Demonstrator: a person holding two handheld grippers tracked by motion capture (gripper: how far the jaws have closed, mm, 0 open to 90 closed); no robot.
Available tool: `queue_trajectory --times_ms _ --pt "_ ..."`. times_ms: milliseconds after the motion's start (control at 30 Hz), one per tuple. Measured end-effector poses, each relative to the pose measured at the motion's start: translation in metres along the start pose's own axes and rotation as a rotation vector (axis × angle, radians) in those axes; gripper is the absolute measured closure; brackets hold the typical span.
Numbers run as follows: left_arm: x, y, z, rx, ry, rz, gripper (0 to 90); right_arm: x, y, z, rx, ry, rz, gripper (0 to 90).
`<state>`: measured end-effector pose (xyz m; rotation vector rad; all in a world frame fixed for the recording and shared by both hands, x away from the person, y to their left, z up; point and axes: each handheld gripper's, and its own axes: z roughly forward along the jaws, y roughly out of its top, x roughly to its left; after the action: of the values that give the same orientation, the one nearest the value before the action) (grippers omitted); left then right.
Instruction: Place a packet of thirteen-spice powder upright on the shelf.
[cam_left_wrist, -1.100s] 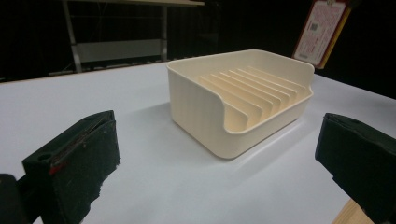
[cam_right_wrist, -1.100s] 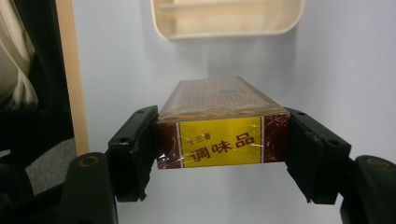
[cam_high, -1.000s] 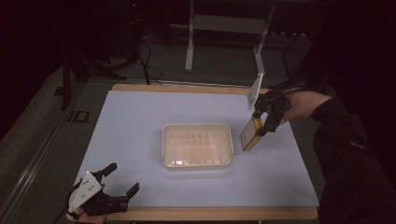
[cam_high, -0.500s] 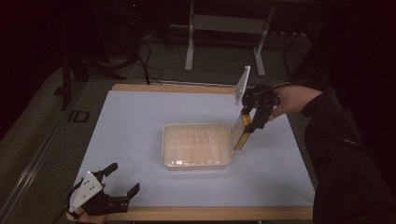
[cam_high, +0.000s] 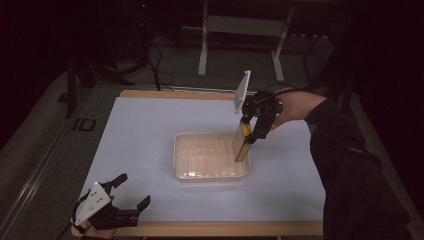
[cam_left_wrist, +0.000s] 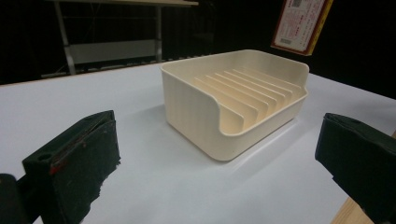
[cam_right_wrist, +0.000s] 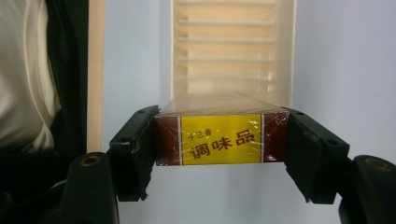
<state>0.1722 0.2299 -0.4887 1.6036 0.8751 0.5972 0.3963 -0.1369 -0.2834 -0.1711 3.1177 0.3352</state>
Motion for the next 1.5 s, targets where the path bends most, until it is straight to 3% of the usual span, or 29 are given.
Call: queue_trajectory --times_ms 333,600,800,1167,1500 --pt "0.001 0.000 0.001 -0.002 -0.011 0.001 0.0 -0.001 0.020 0.001 -0.051 -0.006 -0.040 32.1" --pt "0.001 0.000 0.000 -0.002 -0.010 0.005 0.0 -0.004 0.044 0.014 -0.034 0.009 -0.067 32.1" --pt "0.001 0.000 0.000 -0.004 -0.011 0.004 0.0 -0.008 0.058 0.019 -0.033 0.020 -0.061 32.1" --pt "0.000 0.000 -0.001 -0.007 -0.014 0.002 0.0 -0.010 0.085 0.027 -0.053 0.038 -0.082 32.2" --pt "0.001 0.000 -0.002 -0.011 -0.016 -0.001 0.0 -0.019 0.111 0.045 -0.065 0.060 -0.091 32.2"
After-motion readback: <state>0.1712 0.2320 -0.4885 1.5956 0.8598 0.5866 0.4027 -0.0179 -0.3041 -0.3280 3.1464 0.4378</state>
